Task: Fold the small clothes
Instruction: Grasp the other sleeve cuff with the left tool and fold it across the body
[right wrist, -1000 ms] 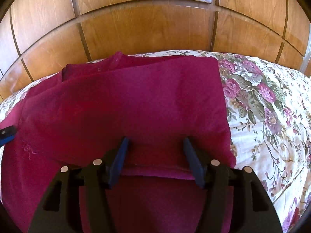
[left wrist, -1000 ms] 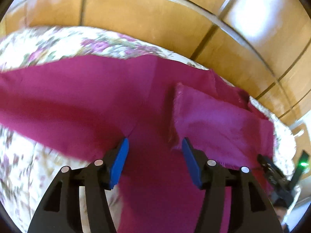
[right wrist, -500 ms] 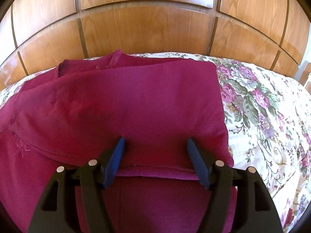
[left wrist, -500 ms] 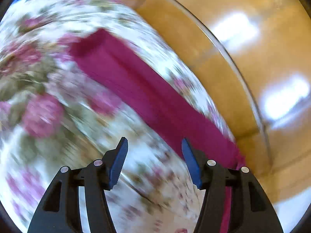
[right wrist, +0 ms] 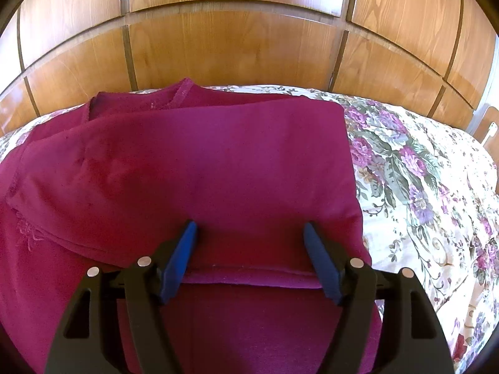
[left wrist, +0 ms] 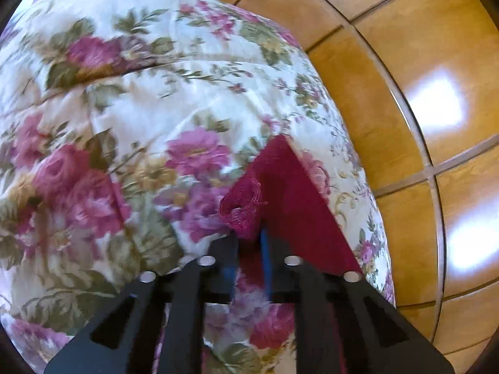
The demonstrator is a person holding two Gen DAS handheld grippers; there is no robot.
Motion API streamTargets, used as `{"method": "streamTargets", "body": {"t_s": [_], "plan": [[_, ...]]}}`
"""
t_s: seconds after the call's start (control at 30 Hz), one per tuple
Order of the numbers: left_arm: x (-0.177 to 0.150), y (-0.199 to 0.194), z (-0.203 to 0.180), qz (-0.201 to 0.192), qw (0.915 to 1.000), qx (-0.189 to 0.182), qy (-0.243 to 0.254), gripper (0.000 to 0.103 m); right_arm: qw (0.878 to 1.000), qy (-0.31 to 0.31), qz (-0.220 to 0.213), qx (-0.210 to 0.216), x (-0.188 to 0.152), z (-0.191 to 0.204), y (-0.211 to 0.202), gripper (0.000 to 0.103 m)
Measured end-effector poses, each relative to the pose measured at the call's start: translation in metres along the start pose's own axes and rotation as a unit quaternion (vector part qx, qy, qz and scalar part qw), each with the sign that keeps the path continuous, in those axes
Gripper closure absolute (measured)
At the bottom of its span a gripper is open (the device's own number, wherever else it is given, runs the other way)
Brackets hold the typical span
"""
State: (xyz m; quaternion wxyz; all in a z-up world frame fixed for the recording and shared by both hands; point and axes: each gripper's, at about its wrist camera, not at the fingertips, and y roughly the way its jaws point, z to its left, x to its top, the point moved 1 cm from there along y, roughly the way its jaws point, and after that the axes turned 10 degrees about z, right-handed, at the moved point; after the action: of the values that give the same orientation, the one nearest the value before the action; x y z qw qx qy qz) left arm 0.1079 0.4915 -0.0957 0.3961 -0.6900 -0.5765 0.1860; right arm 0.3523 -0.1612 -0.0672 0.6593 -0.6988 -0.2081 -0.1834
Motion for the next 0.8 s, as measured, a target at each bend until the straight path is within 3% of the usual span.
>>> {"method": "streamTargets", "body": {"t_s": [0.13,0.2,0.37,0.47,0.53,0.67,0.7,0.73,0.8], "plan": [[-0.017,-0.017,-0.044,-0.016,0.9961,-0.037,0.079,0.095,1.000,0.000,-0.001,0.000,0.000,0.000,0.000,0.032],[-0.043,-0.030,-0.080,-0.018,0.9876,-0.061,0.143,0.095,1.000,-0.001,0.000,-0.001,0.000,0.000,0.000,0.032],[-0.135,-0.039,-0.168,0.011,0.9521,-0.115,0.283,0.095,1.000,0.000,-0.001,-0.001,-0.001,-0.001,0.000,0.032],[-0.209,-0.023,-0.211,0.054,0.9214,-0.134,0.361,0.095,1.000,0.001,-0.001,0.002,0.000,-0.002,0.000,0.032],[-0.259,-0.002,-0.230,0.092,0.9026,-0.132,0.399,0.095,1.000,0.002,-0.002,0.005,0.000,-0.003,0.000,0.032],[-0.334,0.037,-0.243,0.147,0.8734,-0.097,0.454,0.095,1.000,0.006,-0.001,0.013,0.000,-0.006,0.001,0.032],[-0.342,0.044,-0.243,0.154,0.8705,-0.087,0.459,0.090,1.000,0.007,-0.001,0.015,0.000,-0.006,0.001,0.032],[-0.353,0.051,-0.242,0.165,0.8670,-0.075,0.464,0.077,1.000,0.009,-0.001,0.018,0.000,-0.007,0.001,0.032],[-0.365,0.048,-0.236,0.172,0.8643,-0.079,0.466,0.062,1.000,0.011,-0.001,0.021,0.000,-0.007,0.001,0.032]]}}
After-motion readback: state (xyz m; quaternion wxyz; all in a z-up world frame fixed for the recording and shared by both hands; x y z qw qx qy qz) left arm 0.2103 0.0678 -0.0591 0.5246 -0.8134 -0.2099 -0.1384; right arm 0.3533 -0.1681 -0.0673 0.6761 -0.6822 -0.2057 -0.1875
